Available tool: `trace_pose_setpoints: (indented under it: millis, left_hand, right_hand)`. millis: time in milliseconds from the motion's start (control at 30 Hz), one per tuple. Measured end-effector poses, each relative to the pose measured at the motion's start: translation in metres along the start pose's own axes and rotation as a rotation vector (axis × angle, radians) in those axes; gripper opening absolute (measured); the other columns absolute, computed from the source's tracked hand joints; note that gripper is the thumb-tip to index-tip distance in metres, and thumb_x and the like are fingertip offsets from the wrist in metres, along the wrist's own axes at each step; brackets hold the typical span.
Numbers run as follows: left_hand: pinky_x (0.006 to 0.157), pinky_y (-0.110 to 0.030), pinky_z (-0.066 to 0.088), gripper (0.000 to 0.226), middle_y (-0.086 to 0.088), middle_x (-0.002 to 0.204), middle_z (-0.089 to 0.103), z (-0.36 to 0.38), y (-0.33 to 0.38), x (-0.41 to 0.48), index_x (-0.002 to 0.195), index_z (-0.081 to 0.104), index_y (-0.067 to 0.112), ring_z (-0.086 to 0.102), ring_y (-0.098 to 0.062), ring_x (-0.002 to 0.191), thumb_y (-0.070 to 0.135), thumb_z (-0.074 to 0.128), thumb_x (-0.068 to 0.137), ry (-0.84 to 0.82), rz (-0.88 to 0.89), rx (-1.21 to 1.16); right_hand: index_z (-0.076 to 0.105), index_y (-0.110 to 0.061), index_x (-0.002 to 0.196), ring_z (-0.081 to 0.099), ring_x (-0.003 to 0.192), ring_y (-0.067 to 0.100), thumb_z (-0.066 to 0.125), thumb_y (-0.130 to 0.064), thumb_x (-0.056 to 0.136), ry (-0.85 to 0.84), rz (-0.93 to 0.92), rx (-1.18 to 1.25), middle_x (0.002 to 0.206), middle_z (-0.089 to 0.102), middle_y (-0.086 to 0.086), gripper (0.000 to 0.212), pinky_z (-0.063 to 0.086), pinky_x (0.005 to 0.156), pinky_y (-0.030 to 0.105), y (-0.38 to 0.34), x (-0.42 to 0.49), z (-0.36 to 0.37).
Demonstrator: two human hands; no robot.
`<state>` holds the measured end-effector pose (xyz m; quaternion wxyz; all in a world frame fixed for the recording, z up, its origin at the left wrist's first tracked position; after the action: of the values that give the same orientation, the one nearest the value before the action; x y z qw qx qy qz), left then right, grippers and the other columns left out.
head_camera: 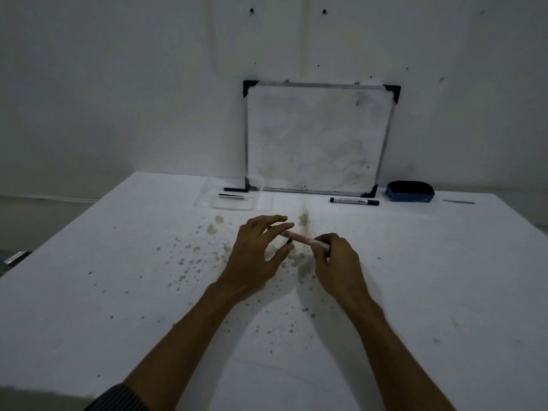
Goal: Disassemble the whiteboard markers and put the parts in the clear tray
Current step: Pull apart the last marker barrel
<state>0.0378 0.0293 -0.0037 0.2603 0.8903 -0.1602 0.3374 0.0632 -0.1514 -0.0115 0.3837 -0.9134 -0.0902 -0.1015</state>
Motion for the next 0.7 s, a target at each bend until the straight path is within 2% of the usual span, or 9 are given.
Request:
trace_pose_setpoints:
  millis: [67, 167, 233, 333, 433, 500, 567, 633, 700]
  left_hand:
    - [0.115, -0.037, 0.033, 0.045, 0.003, 0.143, 0.064, 0.0, 0.0, 0.001, 0.136, 0.067, 0.024, 0.049, -0.022, 0.139, 0.044, 0.066, 0.096, 0.008, 0.011, 0.03]
    - [0.109, -0.038, 0.034, 0.035, 0.005, 0.124, 0.075, -0.006, -0.008, 0.001, 0.125, 0.073, 0.023, 0.054, -0.023, 0.133, 0.041, 0.066, 0.097, 0.043, 0.059, 0.089]
    - [0.099, -0.037, 0.037, 0.033, 0.004, 0.111, 0.078, -0.016, -0.02, -0.001, 0.122, 0.076, 0.022, 0.061, -0.024, 0.12, 0.039, 0.067, 0.096, 0.091, 0.02, 0.129]
    - [0.081, -0.041, 0.046, 0.031, 0.002, 0.097, 0.08, -0.026, -0.036, -0.008, 0.119, 0.079, 0.02, 0.069, -0.024, 0.092, 0.036, 0.075, 0.093, 0.118, -0.091, 0.169]
    - [0.071, -0.039, 0.054, 0.033, 0.004, 0.093, 0.079, -0.033, -0.049, -0.011, 0.122, 0.078, 0.023, 0.069, -0.018, 0.076, 0.038, 0.076, 0.092, 0.118, -0.255, 0.132]
    - [0.075, -0.04, 0.056, 0.033, 0.006, 0.097, 0.079, -0.034, -0.054, -0.01, 0.124, 0.077, 0.026, 0.069, -0.015, 0.079, 0.039, 0.073, 0.094, 0.12, -0.313, 0.073]
    - [0.079, -0.04, 0.058, 0.033, 0.006, 0.104, 0.08, -0.029, -0.056, -0.009, 0.126, 0.076, 0.026, 0.071, -0.014, 0.087, 0.039, 0.071, 0.096, 0.093, -0.343, 0.0]
    - [0.082, -0.041, 0.061, 0.034, 0.005, 0.112, 0.08, -0.023, -0.055, -0.008, 0.127, 0.076, 0.025, 0.074, -0.014, 0.095, 0.04, 0.07, 0.096, 0.057, -0.355, -0.051]
    - [0.084, -0.04, 0.062, 0.033, 0.006, 0.115, 0.08, -0.019, -0.052, -0.007, 0.127, 0.075, 0.025, 0.075, -0.013, 0.099, 0.04, 0.069, 0.098, 0.046, -0.353, -0.077]
  right_hand:
    - [0.065, -0.014, 0.125, 0.065, 0.102, 0.017, 0.056, -0.037, 0.103, -0.062, -0.063, 0.073, 0.12, 0.069, 0.006, 0.033, 0.048, 0.082, 0.02, -0.012, 0.003, 0.006]
    - [0.066, -0.019, 0.125, 0.064, 0.096, 0.008, 0.056, -0.044, 0.102, -0.142, -0.097, 0.185, 0.114, 0.072, -0.003, 0.035, 0.043, 0.071, 0.01, -0.025, 0.011, 0.022]
    - [0.063, -0.022, 0.13, 0.062, 0.097, 0.008, 0.05, -0.042, 0.105, -0.134, -0.101, 0.235, 0.114, 0.069, -0.004, 0.034, 0.045, 0.074, 0.013, -0.029, 0.019, 0.028]
    - [0.063, -0.024, 0.129, 0.061, 0.099, 0.017, 0.039, -0.02, 0.109, -0.127, -0.167, 0.137, 0.119, 0.064, 0.009, 0.031, 0.046, 0.083, 0.024, -0.026, 0.037, 0.036]
    - [0.067, -0.031, 0.125, 0.059, 0.11, 0.024, 0.043, -0.008, 0.105, -0.197, -0.243, 0.011, 0.125, 0.054, 0.011, 0.039, 0.051, 0.092, 0.032, -0.013, 0.049, 0.045]
    - [0.067, -0.037, 0.126, 0.054, 0.116, 0.027, 0.055, -0.013, 0.101, -0.231, -0.299, -0.139, 0.134, 0.05, 0.01, 0.037, 0.048, 0.101, 0.042, -0.003, 0.049, 0.053]
    - [0.07, -0.037, 0.121, 0.054, 0.117, 0.03, 0.065, -0.026, 0.097, -0.21, -0.302, -0.157, 0.137, 0.05, 0.01, 0.027, 0.045, 0.104, 0.049, 0.006, 0.049, 0.056]
    - [0.073, -0.035, 0.112, 0.055, 0.116, 0.028, 0.07, -0.037, 0.094, -0.183, -0.287, -0.101, 0.132, 0.053, 0.006, 0.018, 0.045, 0.102, 0.048, 0.009, 0.048, 0.055]
    - [0.073, -0.034, 0.109, 0.053, 0.115, 0.022, 0.069, -0.04, 0.094, -0.188, -0.307, -0.097, 0.127, 0.055, 0.002, 0.016, 0.043, 0.101, 0.041, 0.011, 0.048, 0.056]
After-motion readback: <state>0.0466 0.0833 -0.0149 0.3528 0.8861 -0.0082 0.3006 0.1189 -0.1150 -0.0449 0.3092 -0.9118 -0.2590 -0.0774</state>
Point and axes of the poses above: each hand's wrist, its own x-axis towards the middle knuckle, its own z-axis out of the palm, y = z × x, the point moved 8 cm from there along x, towards the middle knuckle
